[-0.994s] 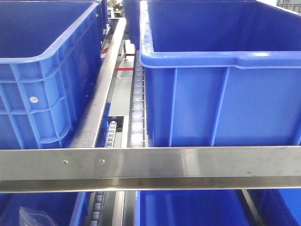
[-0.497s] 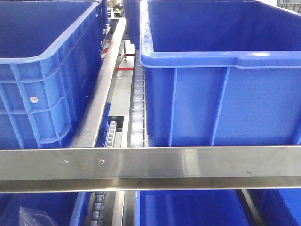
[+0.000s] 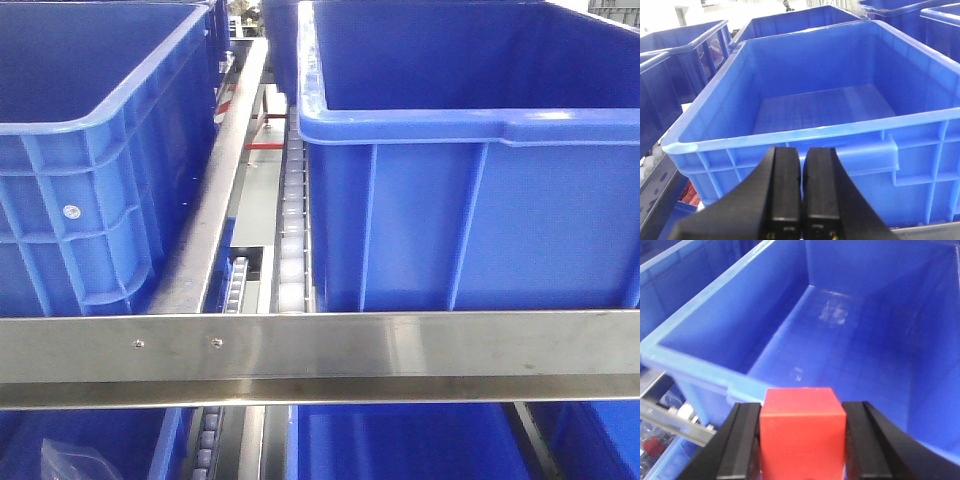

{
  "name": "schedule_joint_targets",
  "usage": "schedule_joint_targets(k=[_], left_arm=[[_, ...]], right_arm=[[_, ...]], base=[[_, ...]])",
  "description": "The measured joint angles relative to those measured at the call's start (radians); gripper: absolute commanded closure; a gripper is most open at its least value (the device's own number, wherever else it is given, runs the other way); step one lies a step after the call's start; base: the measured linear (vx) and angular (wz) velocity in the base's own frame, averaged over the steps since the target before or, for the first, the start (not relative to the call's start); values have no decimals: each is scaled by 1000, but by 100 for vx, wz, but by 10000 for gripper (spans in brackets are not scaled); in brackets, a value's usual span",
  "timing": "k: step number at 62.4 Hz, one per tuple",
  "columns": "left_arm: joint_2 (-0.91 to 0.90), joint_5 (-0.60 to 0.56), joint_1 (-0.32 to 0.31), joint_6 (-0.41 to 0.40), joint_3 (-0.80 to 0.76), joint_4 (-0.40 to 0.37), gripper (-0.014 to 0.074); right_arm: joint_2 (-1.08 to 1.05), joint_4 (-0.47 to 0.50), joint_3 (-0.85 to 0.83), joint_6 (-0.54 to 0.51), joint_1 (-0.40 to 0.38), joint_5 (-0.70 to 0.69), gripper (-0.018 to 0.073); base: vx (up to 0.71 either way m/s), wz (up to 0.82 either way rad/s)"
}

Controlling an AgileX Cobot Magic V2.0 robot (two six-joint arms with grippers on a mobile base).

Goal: Pick red cube and place on left shelf
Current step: 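Hold the red cube above the blue crate on the shelf, then lower the right gripper into the blue crate and release the red cube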

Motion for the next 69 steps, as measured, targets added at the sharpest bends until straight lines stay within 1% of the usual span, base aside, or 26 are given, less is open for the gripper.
schedule_joint_targets(k=[49,51,56,58,61,64,67,69], left_arm=[[0,0,0,0,0,0,491],[0,0,0,0,0,0,491],[0,0,0,0,0,0,491],[0,0,0,0,0,0,491],[0,0,0,0,0,0,491],[0,0,0,0,0,0,491],[0,0,0,0,0,0,491],[0,0,0,0,0,0,491]], right_arm=[[689,2,-365,2,0,-171,495],[707,2,-375,2,0,-175,475],[748,2,-404,2,0,-179,368],[763,2,-414,2,0,-179,281],[777,2,-428,2,0,-179,121],[787,2,-439,2,0,-181,2],[795,2,-445,0,0,-190,-63],[798,2,-447,0,0,-199,-74]], base=[[0,0],[0,0],[0,0],[0,0],[0,0],[0,0],[0,0],[0,0]])
